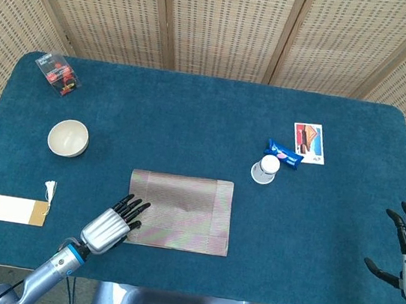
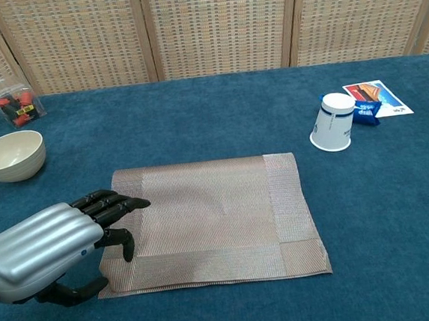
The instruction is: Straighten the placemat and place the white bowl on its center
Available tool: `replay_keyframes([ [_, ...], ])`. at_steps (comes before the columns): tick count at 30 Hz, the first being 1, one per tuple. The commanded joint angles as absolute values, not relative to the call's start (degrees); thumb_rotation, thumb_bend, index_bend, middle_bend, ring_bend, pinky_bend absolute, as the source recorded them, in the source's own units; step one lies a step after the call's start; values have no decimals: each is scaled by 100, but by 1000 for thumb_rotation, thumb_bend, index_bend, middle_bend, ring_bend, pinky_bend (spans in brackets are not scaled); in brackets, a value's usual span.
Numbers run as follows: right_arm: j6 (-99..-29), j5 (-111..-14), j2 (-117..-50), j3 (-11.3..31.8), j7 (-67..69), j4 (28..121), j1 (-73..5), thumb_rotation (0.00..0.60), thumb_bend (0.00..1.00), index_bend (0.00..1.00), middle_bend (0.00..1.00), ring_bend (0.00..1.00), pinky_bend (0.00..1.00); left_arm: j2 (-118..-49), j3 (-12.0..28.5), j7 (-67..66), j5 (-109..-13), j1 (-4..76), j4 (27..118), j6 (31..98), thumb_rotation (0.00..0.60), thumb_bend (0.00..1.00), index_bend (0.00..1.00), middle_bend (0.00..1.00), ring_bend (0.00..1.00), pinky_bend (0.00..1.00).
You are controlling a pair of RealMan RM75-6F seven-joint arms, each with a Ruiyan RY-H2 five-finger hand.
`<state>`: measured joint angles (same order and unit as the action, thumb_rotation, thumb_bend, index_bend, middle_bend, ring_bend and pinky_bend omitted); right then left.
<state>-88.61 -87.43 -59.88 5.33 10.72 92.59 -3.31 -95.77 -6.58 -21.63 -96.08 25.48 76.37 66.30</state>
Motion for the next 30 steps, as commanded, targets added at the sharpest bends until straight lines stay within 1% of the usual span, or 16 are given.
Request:
replay_keyframes([
  [1, -8866, -8741, -5984, 534, 1077, 9262, -327, 600, 54, 155, 0, 0, 0, -9583, -639, -2184, -9578, 2548, 7633, 6610, 600, 404, 476, 0, 0, 0],
  [10, -8861, -8740, -5977, 533, 1084, 9269, -326, 600, 54, 155, 0, 0, 0, -9534, -578, -2282, -9479, 2546, 7633, 6569, 600, 404, 565, 0, 0, 0],
  [16, -8867, -8755, -5974, 525, 1073, 9284, -322, 600, 54, 155, 0, 0, 0, -9512, -549, -2335, -9402, 2534, 7658, 6539, 600, 407, 586, 0, 0, 0],
  [18, -8870, -8759, -5975, 523, 1072, 9285, -321, 600, 54, 155, 0, 0, 0, -9506, -543, -2344, -9388, 2531, 7667, 6536, 600, 438, 591, 0, 0, 0],
  [20, -8876, -8766, -5972, 521, 1073, 9289, -318, 600, 54, 155, 0, 0, 0, -9502, -541, -2348, -9374, 2525, 7678, 6534, 600, 509, 599, 0, 0, 0],
  [23, -8883, -8773, -5969, 521, 1079, 9292, -316, 600, 55, 155, 0, 0, 0, -9487, -536, -2350, -9355, 2520, 7705, 6531, 600, 573, 604, 0, 0, 0],
  [30, -8909, -8789, -5952, 520, 1113, 9299, -305, 600, 54, 155, 0, 0, 0, -9431, -492, -2325, -9366, 2527, 7843, 6593, 600, 619, 610, 0, 0, 0],
])
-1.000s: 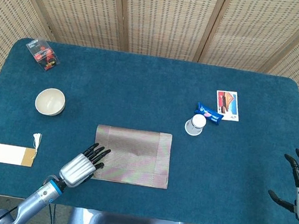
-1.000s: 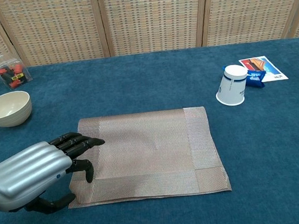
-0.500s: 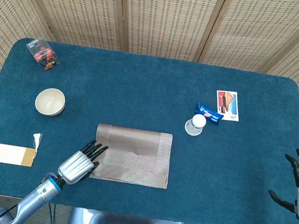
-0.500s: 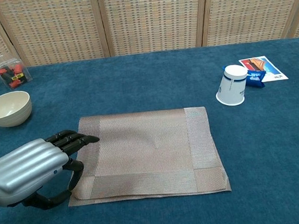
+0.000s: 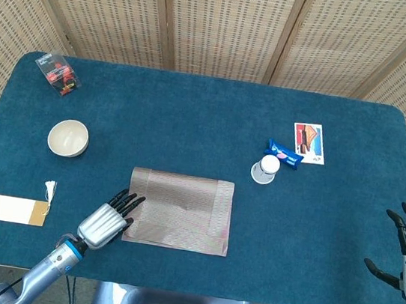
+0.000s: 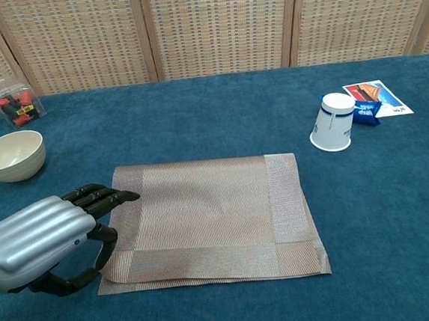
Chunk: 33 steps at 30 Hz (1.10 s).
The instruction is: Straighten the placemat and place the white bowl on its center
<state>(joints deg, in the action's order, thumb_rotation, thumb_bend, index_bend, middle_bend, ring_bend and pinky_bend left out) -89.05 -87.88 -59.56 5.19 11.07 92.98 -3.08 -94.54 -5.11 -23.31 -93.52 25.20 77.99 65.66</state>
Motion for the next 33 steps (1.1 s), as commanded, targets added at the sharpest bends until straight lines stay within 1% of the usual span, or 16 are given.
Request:
replay_keyframes([
  [1, -8912, -8790, -5949, 519, 1121, 9300, -303, 600, 54, 155, 0, 0, 0, -9416, -479, -2326, -9370, 2531, 7874, 6609, 600, 619, 610, 0, 0, 0],
  [5, -8938, -8802, -5930, 521, 1157, 9309, -293, 600, 54, 155, 0, 0, 0, -9301, -356, -2312, -9344, 2570, 8087, 6671, 600, 636, 612, 0, 0, 0],
  [9, -8941, -8792, -5916, 526, 1185, 9305, -289, 600, 54, 155, 0, 0, 0, -9090, -58, -2382, -9243, 2685, 8385, 6726, 600, 641, 615, 0, 0, 0],
  [14, -8924, -8746, -5906, 550, 1215, 9289, -295, 600, 54, 155, 0, 0, 0, -8776, 597, -2473, -8857, 2949, 8791, 6657, 600, 641, 624, 0, 0, 0],
  [15, -8913, -8724, -5902, 559, 1225, 9285, -299, 600, 54, 155, 0, 0, 0, -8711, 811, -2511, -8660, 3042, 8862, 6573, 600, 642, 624, 0, 0, 0],
  [19, -8886, -8647, -5897, 591, 1244, 9267, -305, 600, 54, 155, 0, 0, 0, -8601, 1415, -2730, -8024, 3340, 8923, 6295, 600, 642, 624, 0, 0, 0],
  [23, -8842, -8530, -5897, 640, 1255, 9234, -317, 600, 54, 155, 0, 0, 0, -8646, 1992, -3022, -7336, 3746, 8719, 5978, 600, 639, 622, 0, 0, 0],
  [27, -8757, -8400, -5921, 685, 1209, 9194, -347, 600, 54, 155, 0, 0, 0, -8799, 2568, -3231, -6284, 4222, 8332, 5548, 600, 639, 619, 0, 0, 0],
  [30, -8677, -8316, -5954, 705, 1145, 9167, -377, 600, 54, 155, 0, 0, 0, -8983, 2944, -3518, -5408, 4642, 7860, 5339, 600, 639, 618, 0, 0, 0],
  [33, -8634, -8253, -5981, 723, 1090, 9148, -393, 600, 54, 155, 0, 0, 0, -9181, 3151, -3866, -4647, 4996, 7364, 5267, 600, 640, 613, 0, 0, 0],
])
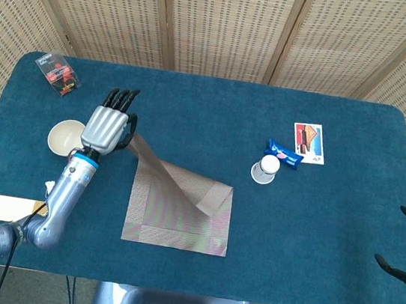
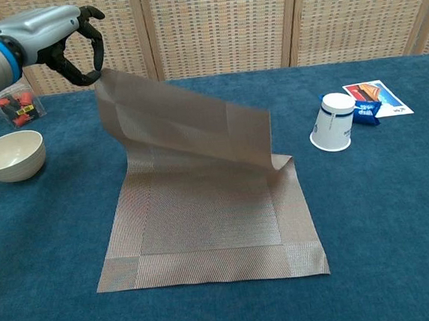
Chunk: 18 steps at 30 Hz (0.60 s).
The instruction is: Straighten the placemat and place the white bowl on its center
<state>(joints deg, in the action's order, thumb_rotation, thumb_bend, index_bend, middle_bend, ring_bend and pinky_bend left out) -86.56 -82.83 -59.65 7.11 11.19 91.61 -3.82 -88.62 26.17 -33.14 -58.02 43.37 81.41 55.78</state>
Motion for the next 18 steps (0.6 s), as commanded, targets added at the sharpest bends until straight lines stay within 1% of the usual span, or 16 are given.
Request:
replay_keyframes([
  [1, -8618, -8223, -5992, 731, 1065, 9142, -397, 600, 54, 155, 0, 0, 0, -9281, 3224, -4046, -4276, 5156, 7139, 5265, 600, 640, 612, 0, 0, 0],
  [5, -8602, -8166, -6007, 755, 1020, 9134, -402, 600, 54, 155, 0, 0, 0, -9562, 3327, -4545, -3436, 5558, 6472, 5354, 600, 634, 600, 0, 0, 0],
  [6, -8600, -8154, -6010, 761, 1012, 9130, -402, 600, 54, 155, 0, 0, 0, -9628, 3324, -4640, -3311, 5636, 6320, 5392, 600, 628, 586, 0, 0, 0],
  [7, -8590, -8132, -6013, 768, 1004, 9125, -403, 600, 54, 154, 0, 0, 0, -9722, 3315, -4734, -3173, 5730, 6107, 5444, 600, 608, 543, 0, 0, 0],
  [9, -8566, -8104, -6020, 774, 992, 9115, -409, 600, 54, 150, 0, 0, 0, -9824, 3299, -4771, -3047, 5812, 5889, 5459, 600, 500, 390, 0, 0, 0],
  [11, -8533, -8067, -6025, 783, 975, 9106, -418, 600, 54, 147, 0, 0, 0, -9885, 3264, -4710, -2972, 5844, 5718, 5393, 600, 293, 138, 0, 0, 0],
  [13, -8516, -8047, -6028, 790, 967, 9099, -423, 600, 54, 147, 0, 0, 0, -9884, 3228, -4547, -3022, 5812, 5676, 5342, 600, 184, 21, 0, 0, 0],
  [15, -8514, -8042, -6034, 797, 957, 9092, -426, 600, 54, 147, 0, 0, 0, -9826, 3147, -4221, -3253, 5707, 5717, 5314, 600, 141, 0, 0, 0, 0],
  [18, -8500, -8056, -6047, 788, 936, 9087, -434, 600, 54, 147, 0, 0, 0, -9651, 2958, -3676, -3735, 5443, 5934, 5335, 600, 130, 0, 0, 0, 0],
])
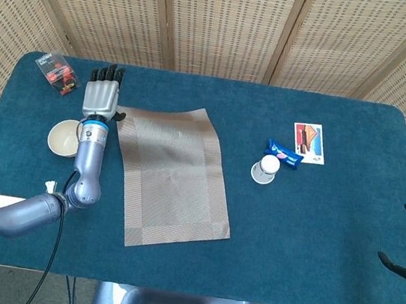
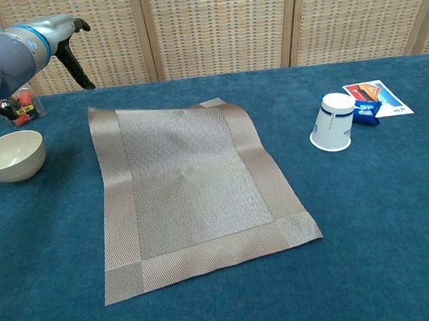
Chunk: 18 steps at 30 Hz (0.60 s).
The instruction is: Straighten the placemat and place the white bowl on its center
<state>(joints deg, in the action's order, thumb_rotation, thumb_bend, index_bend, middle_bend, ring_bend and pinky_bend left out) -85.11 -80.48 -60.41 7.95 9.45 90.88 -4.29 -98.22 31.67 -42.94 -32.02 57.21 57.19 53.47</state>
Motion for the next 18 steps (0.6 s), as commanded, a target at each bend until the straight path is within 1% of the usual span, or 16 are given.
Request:
replay_keyframes([
  [1, -8490, -8064, -6051, 782, 928, 9086, -437, 600, 54, 147, 0, 0, 0, -9580, 2896, -3525, -3880, 5351, 6029, 5360, 600, 130, 0, 0, 0, 0],
  [4, -8482, -8106, -6066, 760, 894, 9092, -445, 600, 54, 147, 0, 0, 0, -9303, 2679, -3073, -4377, 5019, 6435, 5516, 600, 130, 0, 0, 0, 0],
  [8, -8480, -8168, -6092, 729, 836, 9092, -453, 600, 52, 147, 0, 0, 0, -8783, 2262, -2404, -5259, 4426, 7222, 5957, 600, 131, 0, 0, 0, 0],
  [12, -8466, -8196, -6121, 713, 791, 9083, -467, 600, 40, 147, 0, 0, 0, -8321, 1866, -1922, -5899, 3903, 7887, 6335, 600, 130, 0, 0, 0, 0],
  [13, -8468, -8210, -6134, 710, 773, 9076, -472, 600, 36, 147, 0, 0, 0, -8122, 1690, -1789, -6106, 3688, 8153, 6476, 600, 130, 0, 0, 0, 0],
  [16, -8482, -8234, -6170, 703, 726, 9064, -477, 600, 32, 147, 0, 0, 0, -7759, 1342, -1617, -6545, 3259, 8633, 6885, 600, 130, 0, 0, 0, 0],
  [18, -8491, -8254, -6198, 694, 681, 9062, -479, 600, 31, 147, 0, 0, 0, -7567, 1088, -1507, -6918, 2933, 8887, 7306, 600, 131, 0, 0, 0, 0],
])
